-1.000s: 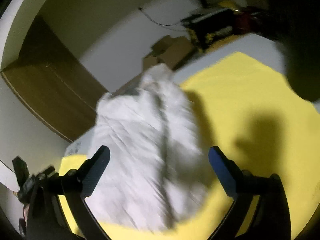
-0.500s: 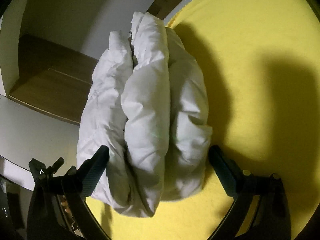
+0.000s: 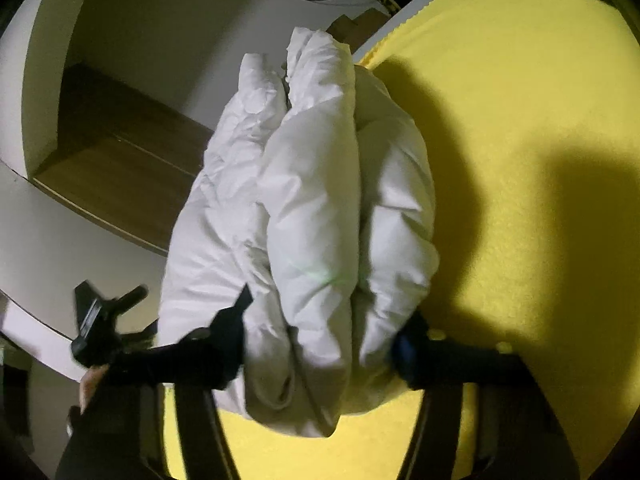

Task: Fold large clothes

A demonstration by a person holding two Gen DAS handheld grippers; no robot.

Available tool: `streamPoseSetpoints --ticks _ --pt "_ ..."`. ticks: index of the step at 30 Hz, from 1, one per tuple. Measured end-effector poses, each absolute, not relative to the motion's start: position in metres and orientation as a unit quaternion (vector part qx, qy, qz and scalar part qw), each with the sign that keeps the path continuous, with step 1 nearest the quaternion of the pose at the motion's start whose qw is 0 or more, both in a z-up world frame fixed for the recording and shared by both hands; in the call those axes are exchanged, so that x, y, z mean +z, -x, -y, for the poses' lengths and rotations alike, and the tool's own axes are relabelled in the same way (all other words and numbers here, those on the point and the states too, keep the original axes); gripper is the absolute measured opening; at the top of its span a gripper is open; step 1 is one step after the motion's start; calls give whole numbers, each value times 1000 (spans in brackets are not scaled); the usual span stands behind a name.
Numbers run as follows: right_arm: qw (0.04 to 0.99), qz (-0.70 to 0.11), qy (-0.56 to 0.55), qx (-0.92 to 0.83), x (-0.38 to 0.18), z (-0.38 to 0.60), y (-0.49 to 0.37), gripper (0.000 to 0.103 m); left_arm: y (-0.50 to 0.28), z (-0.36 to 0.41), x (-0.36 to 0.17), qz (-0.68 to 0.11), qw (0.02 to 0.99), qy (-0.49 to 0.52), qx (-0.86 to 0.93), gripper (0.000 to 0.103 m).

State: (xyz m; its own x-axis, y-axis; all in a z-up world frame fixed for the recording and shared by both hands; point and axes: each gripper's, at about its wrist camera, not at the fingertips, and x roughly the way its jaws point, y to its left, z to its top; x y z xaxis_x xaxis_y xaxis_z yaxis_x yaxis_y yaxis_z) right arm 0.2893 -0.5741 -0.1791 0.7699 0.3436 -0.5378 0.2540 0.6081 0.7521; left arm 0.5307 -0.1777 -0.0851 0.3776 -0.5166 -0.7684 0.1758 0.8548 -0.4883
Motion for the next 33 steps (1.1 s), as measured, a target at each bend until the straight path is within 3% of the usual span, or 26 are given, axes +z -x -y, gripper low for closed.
streamPoseSetpoints --ticks 6,10,17,22,33 --pt "830 -343 -438 35 -181 572 -295 56 -598 196 -98 -522 773 253 -256 103" --pt "830 -346 -435 39 -181 575 -290 56 -644 209 -140 -556 703 343 -281 103" --pt "830 -355 -428 41 -180 574 -298 56 -684 240 -170 -551 659 365 -359 103" --pt "831 -359 -423 41 -179 573 -303 56 -695 263 -173 -562 662 306 -391 103" --pt "833 -359 -419 41 -179 572 -306 56 -703 269 -185 -583 648 317 -374 103"
